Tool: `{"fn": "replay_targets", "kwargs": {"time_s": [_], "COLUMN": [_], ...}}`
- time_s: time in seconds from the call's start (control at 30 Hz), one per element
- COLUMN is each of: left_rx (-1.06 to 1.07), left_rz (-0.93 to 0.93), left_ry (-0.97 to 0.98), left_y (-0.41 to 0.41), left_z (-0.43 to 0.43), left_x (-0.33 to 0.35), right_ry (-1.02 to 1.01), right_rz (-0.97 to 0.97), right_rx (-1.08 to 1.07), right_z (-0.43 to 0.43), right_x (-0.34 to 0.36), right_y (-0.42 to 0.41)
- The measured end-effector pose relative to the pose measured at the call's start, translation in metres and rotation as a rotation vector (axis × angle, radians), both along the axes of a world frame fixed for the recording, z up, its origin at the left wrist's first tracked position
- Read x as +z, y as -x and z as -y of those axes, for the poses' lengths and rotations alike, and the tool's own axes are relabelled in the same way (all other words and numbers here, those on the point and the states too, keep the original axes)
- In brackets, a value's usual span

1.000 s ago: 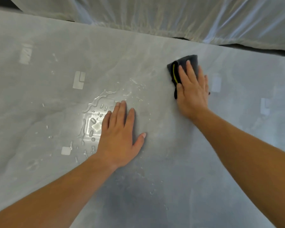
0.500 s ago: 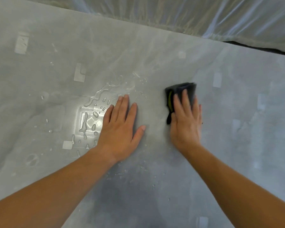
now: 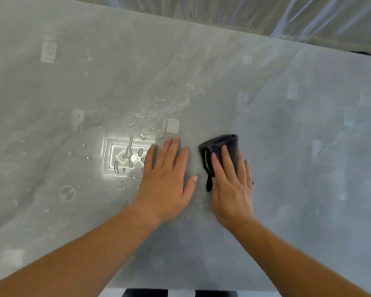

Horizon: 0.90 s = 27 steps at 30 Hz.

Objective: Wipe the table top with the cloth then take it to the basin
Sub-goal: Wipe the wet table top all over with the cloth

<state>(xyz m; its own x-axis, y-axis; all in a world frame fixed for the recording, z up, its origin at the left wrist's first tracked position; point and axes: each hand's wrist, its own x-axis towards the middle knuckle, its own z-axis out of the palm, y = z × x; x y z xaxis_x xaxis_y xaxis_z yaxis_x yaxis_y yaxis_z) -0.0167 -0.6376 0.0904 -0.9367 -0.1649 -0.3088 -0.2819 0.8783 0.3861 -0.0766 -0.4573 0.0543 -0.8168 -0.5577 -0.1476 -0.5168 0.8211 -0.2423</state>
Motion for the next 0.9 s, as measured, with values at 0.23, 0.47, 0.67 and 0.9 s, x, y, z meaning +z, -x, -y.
{"fn": "replay_targets", "kwargs": {"time_s": [0.23, 0.47, 0.67, 0.9], "left_rx": [-0.09, -0.087, -0.072, 0.017], "left_rz": [0.073, 0.036, 0.0, -0.013], "left_ry": [0.064, 0.114, 0.084, 0.045], "left_y": [-0.026, -0.027, -0.032, -0.107], "left_z": [0.008, 0.006, 0.012, -0.029], "left_x": [-0.008, -0.014, -0.016, -0.002], "right_ry": [0.023, 0.013, 0.027, 0.004], "right_rz": [0.004, 0.03, 0.043, 0.053], "right_rx": [-0.097, 0.029, -0.225, 0.152], "right_z": [-0.019, -0.018, -0.042, -0.047], "right_x": [-0.001, -0.001, 0.0, -0.002], "right_y": [0.042, -0.046, 0.015, -0.089]}}
